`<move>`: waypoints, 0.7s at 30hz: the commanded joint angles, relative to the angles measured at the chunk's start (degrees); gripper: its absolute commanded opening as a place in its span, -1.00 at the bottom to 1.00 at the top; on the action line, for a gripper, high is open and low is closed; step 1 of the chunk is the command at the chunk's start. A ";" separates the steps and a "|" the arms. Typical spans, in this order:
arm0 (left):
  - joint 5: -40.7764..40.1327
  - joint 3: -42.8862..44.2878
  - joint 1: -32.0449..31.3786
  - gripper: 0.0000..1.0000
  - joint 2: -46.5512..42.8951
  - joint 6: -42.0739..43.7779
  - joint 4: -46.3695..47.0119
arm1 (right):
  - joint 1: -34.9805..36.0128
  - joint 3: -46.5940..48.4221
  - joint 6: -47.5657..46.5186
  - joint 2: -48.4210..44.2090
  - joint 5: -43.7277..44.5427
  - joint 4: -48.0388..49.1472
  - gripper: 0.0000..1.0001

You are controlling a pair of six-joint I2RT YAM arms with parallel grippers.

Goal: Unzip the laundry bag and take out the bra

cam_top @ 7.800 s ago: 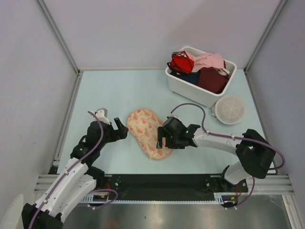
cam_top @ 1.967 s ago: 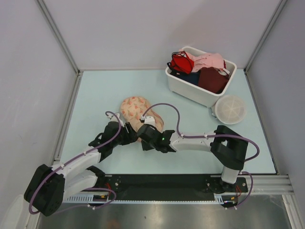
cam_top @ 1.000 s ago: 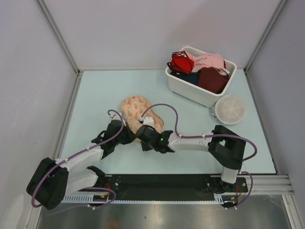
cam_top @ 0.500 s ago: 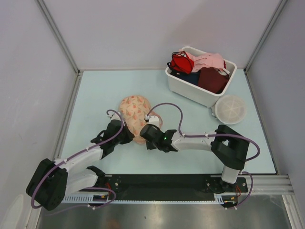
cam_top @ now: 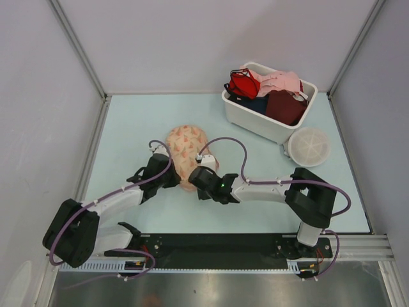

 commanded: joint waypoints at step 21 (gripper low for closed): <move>2.80 5.06 0.76 0.72 -8.25 2.07 -5.89 | 2.36 5.43 0.83 0.74 -5.22 3.63 -1.00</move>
